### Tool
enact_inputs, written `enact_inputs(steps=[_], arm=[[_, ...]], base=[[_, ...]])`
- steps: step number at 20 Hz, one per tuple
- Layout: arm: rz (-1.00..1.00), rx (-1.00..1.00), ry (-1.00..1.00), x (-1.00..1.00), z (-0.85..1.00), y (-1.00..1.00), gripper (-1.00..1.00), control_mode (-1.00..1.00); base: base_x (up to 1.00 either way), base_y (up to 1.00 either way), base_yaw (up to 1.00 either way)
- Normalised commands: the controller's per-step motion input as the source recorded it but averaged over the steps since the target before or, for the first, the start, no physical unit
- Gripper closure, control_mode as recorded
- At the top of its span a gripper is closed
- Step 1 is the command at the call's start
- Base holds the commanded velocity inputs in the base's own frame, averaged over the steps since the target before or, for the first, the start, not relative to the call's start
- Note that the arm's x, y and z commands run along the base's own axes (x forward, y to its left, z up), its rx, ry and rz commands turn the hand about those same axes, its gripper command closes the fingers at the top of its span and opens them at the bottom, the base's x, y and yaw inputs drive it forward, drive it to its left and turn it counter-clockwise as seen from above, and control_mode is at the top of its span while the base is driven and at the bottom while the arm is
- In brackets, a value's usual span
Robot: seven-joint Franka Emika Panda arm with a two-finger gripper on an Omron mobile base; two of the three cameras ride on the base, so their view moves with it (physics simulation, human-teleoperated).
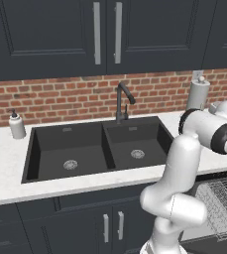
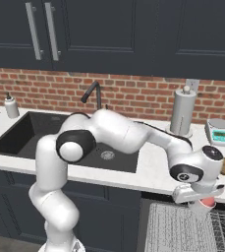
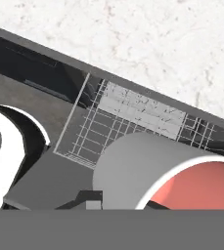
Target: Pick up the cup and bowl from the counter, place them in the dishwasher, and close the dishwasher door.
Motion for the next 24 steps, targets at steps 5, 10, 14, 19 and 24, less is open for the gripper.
enact_inputs(steps=[5,10,14,19,24], arm=[[-0.07,0.00,0.00,-1.00,-0.32,0.23,1.00,-1.00],[-0.08,0.00,0.02,-1.00,-0.43,0.16,1.00,-1.00],[-0.10,0.00,0.03,-0.85,-0.71,0.02,1.00,-1.00],[-0.07,0.00,0.02,0.08,-0.91,-0.04,1.00,-1.00],[-0.07,0.00,0.01,0.71,-0.66,-0.04,1.00,-1.00]], base=[[0.00,0.00,0.00],[0.00,0.00,0.00],[0.00,0.00,0.00],[0.00,0.00,0.00],[0.00,0.00,0.00]])
